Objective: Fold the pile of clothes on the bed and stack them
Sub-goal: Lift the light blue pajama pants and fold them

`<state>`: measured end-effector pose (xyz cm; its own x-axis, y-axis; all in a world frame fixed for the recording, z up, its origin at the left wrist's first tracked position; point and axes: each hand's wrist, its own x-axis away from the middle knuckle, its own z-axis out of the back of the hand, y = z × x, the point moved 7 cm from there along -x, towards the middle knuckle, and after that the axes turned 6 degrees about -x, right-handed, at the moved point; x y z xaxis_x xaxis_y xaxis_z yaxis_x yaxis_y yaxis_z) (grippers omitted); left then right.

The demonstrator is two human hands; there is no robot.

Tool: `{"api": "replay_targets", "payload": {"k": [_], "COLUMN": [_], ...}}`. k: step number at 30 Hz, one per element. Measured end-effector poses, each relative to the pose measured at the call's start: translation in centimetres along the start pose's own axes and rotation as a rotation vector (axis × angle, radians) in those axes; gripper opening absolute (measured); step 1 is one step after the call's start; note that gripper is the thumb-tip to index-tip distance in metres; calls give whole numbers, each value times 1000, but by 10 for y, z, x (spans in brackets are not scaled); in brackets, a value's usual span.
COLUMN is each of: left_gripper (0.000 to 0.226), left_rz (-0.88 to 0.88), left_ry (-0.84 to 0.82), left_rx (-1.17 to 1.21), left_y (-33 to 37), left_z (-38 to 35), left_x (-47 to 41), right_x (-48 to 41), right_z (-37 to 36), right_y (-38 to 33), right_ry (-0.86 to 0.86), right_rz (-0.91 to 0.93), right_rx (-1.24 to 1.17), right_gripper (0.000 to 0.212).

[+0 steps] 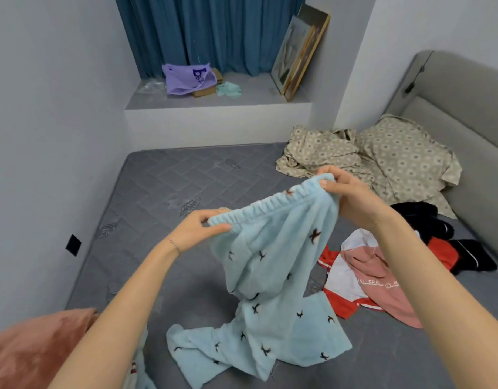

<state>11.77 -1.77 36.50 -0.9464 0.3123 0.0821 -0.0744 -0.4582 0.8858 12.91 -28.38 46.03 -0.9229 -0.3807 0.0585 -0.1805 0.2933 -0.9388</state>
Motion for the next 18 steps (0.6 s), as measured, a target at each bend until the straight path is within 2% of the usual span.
{"api": "replay_targets", "payload": {"k": [1,4,6,8,11,13,15,16,18], "left_gripper": [12,29,31,27,19,35,61,67,59], "left_rz": [25,65,96,108,110,101,112,114,141], "left_ry": [6,-8,-9,-13,-90,-124,-38,18,70], "left_rx": [-43,-312,-346,-390,-481,-551,-568,-581,-620], "left_y": [-6,-31,-46,-55,-59,-64,-70,-72,-81], "left_z": [5,12,12,8,-7,-10,2,11,26], "left_x": [2,7,12,15,19,20,21,21,21], "right_x": [1,3,5,3,-1,-3,-4,-5,-5], "right_z": [9,40,55,60,59,59,60,62,64], "right_y": [-3,-9,-9,-3,10,15,21,24,32], "right_ry": [46,214,283,280,286,287,255,228,171], "right_rz": [24,97,114,89,39,17,-32,-64,-147], "right_rx": [-17,-49,-74,-38,26,77,170,232,359], "right_gripper": [17,13,10,4,13,12,9,9,13]}}
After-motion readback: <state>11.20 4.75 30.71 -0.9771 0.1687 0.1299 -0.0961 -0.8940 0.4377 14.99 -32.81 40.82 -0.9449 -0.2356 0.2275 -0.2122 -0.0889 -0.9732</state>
